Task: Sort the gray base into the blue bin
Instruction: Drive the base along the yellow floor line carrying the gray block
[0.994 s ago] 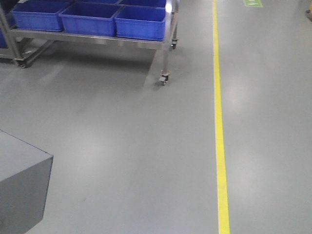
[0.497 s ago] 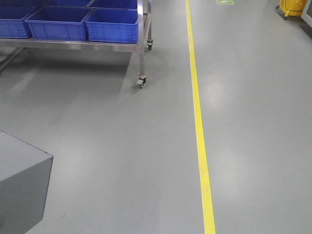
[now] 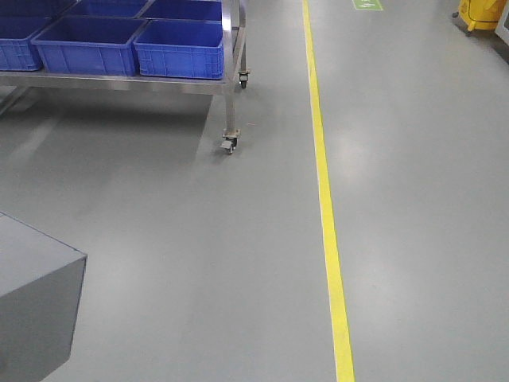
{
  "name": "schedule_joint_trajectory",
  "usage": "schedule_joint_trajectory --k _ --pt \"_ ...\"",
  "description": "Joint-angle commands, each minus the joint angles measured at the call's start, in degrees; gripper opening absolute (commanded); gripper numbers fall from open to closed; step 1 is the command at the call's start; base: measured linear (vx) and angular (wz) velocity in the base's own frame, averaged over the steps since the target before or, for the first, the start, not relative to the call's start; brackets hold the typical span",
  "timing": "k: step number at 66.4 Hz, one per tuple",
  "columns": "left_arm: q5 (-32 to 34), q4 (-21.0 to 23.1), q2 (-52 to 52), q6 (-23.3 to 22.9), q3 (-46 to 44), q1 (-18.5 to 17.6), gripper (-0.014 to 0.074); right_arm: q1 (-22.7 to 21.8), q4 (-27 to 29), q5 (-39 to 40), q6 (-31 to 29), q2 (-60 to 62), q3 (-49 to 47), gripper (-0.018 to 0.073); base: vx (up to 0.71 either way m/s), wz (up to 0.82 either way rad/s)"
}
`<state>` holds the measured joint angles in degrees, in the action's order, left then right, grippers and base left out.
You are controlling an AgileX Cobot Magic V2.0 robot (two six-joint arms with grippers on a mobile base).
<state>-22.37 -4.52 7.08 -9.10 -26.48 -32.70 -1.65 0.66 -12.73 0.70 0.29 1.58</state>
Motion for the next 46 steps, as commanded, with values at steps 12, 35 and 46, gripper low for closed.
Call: schedule_joint_trajectory --k 12,35,46 --pt "6.4 0.1 0.7 -0.8 -1.5 -0.2 -0.0006 -0.2 -0.3 4.1 -0.7 -1.0 0.1 -0.0005 0.29 0.05" --pt "6.4 0.1 0.7 -0.8 -1.5 -0.2 -0.0006 -0.2 -0.3 4.1 -0.7 -1.0 0.1 -0.0005 0.32 0.11" --pt "6.4 0.1 0.7 -0.8 -1.5 -0.2 -0.0006 -0.2 -0.3 4.1 -0.7 -1.0 0.1 -0.0005 0.33 0.07"
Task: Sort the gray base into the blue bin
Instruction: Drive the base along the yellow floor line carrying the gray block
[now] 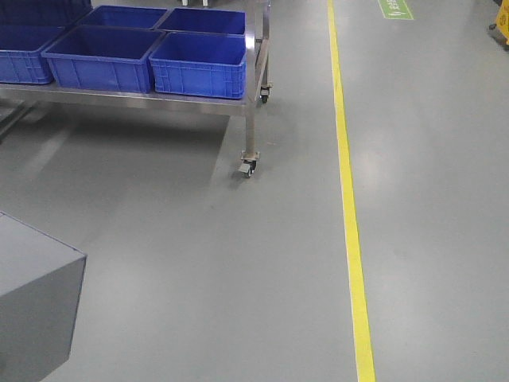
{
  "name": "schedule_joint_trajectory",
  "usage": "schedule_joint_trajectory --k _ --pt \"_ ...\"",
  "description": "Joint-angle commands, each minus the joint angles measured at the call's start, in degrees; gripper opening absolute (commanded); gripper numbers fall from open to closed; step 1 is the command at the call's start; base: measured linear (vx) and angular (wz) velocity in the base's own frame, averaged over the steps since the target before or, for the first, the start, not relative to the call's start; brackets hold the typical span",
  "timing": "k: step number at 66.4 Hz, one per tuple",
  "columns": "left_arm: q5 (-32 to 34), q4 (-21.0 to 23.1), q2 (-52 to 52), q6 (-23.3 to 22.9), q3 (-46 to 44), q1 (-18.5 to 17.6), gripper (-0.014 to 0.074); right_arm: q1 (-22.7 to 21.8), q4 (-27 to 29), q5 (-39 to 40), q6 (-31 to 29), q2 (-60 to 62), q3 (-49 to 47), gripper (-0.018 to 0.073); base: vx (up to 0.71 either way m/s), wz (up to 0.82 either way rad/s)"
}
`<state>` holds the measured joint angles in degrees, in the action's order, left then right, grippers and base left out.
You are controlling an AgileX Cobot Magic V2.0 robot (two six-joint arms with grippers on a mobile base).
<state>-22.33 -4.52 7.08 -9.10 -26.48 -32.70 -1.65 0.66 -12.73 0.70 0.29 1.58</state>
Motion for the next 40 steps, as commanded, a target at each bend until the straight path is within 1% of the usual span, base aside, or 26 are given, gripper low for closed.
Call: schedule_joint_trajectory --k 1,40 --pt "6.3 0.1 0.7 -0.8 -1.5 -0.2 -0.0006 -0.2 -0.3 4.1 -0.7 -1.0 0.1 -0.0005 0.33 0.03" --pt "6.2 0.1 0.7 -0.8 -1.5 -0.2 -0.0006 -0.2 -0.3 4.1 -0.7 -1.0 0.1 -0.0005 0.35 -0.03"
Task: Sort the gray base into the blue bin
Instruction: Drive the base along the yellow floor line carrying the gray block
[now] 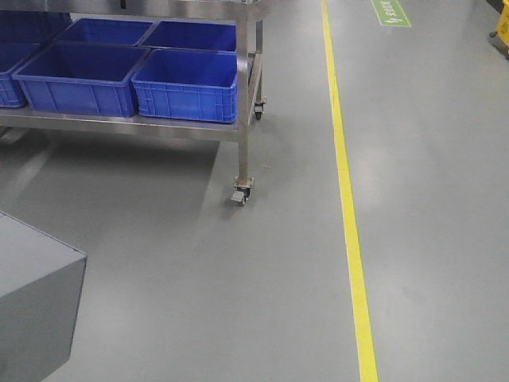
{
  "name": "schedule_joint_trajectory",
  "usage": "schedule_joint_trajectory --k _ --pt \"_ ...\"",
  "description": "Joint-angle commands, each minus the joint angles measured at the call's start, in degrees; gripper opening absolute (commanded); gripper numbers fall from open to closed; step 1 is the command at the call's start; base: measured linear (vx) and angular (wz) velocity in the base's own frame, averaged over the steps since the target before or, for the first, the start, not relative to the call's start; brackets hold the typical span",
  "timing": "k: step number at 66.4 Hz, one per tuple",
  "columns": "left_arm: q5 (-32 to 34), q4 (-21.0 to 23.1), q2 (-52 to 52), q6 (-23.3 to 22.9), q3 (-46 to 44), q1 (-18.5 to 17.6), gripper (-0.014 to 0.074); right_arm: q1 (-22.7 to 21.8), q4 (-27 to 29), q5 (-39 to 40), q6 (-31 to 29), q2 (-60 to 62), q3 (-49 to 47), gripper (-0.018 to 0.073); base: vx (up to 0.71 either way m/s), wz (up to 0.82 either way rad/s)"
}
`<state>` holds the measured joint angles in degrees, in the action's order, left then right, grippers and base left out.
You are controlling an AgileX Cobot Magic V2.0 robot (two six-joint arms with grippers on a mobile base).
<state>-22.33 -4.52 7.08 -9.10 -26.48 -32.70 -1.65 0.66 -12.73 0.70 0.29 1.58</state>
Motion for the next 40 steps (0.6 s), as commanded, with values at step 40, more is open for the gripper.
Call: schedule_joint_trajectory --k 40 --pt "6.2 0.1 0.7 -0.8 -1.5 -0.2 -0.0006 -0.2 -0.3 4.1 -0.7 -1.0 0.1 -0.0005 0.32 0.41"
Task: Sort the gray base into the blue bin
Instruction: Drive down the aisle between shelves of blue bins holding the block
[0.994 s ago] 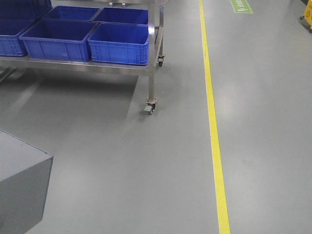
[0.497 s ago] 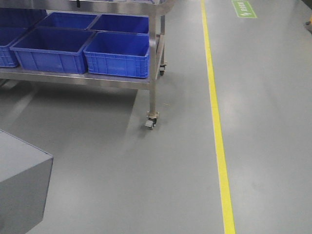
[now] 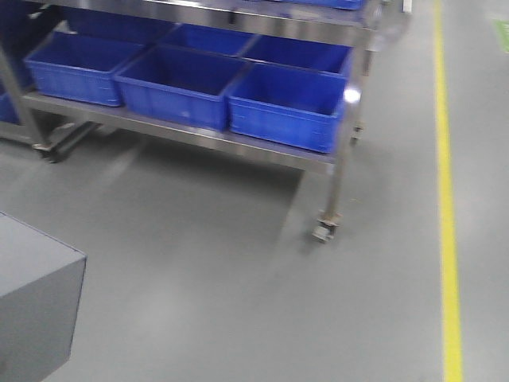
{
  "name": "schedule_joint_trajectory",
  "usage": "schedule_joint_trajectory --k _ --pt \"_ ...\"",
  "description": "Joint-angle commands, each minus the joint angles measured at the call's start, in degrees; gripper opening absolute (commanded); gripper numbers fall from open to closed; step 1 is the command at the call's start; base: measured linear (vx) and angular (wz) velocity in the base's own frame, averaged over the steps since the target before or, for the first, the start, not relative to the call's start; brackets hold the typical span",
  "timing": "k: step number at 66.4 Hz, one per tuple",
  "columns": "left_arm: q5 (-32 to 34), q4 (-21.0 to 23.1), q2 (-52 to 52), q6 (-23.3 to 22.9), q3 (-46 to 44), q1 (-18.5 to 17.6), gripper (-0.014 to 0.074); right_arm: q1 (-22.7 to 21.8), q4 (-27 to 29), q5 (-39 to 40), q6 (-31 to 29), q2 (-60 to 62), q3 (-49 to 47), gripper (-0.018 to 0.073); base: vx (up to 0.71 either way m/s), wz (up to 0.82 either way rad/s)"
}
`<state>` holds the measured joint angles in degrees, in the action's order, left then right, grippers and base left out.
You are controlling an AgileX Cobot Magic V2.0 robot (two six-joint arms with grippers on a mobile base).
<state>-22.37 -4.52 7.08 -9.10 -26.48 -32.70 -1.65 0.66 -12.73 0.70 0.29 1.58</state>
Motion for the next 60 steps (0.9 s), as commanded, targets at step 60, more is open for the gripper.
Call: schedule_joint_trajectory --k 60 --pt "6.2 0.1 0.7 -0.8 -1.5 -0.2 -0.0006 -0.2 -0.3 4.1 -0.7 -1.0 0.1 -0.0005 0.29 0.63"
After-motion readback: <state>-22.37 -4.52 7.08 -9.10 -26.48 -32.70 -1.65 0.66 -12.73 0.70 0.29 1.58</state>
